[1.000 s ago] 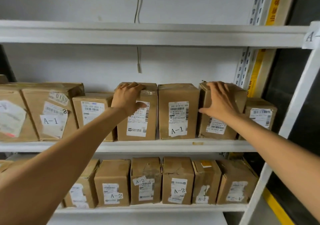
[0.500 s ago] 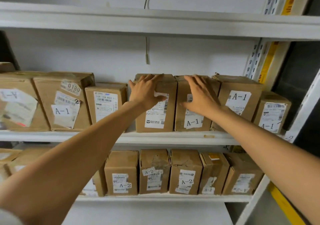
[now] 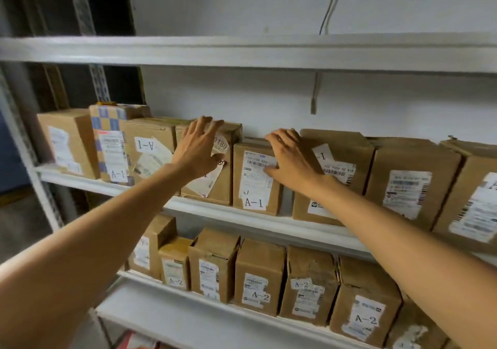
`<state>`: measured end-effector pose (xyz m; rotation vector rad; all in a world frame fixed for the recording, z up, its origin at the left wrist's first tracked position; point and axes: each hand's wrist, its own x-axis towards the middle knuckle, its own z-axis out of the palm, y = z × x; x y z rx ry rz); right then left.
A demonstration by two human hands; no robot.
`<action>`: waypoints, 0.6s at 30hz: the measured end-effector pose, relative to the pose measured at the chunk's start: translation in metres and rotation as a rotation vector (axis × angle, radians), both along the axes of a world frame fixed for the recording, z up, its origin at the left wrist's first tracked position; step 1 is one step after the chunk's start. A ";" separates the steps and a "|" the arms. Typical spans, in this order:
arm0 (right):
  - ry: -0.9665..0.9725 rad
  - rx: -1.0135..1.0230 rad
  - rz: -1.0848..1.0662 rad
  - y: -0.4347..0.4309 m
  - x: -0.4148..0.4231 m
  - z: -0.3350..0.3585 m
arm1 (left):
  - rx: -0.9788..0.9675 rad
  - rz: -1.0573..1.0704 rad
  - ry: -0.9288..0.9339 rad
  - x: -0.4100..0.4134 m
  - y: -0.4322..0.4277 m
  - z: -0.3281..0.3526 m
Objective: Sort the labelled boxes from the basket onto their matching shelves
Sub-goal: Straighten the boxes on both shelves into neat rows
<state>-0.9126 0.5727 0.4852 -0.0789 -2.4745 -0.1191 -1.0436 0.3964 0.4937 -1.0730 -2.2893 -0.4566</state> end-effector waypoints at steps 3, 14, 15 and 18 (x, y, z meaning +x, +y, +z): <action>-0.163 -0.126 -0.016 -0.014 -0.020 0.006 | -0.126 0.046 -0.018 -0.030 -0.008 0.003; -0.228 -0.072 -0.307 -0.028 -0.034 0.013 | -0.062 -0.081 0.113 -0.057 0.006 0.000; -0.232 -0.079 -0.313 -0.028 -0.033 0.013 | -0.058 -0.079 0.120 -0.056 0.008 -0.001; -0.221 -0.127 -0.312 -0.028 -0.031 0.013 | -0.049 -0.063 0.131 -0.051 0.013 -0.004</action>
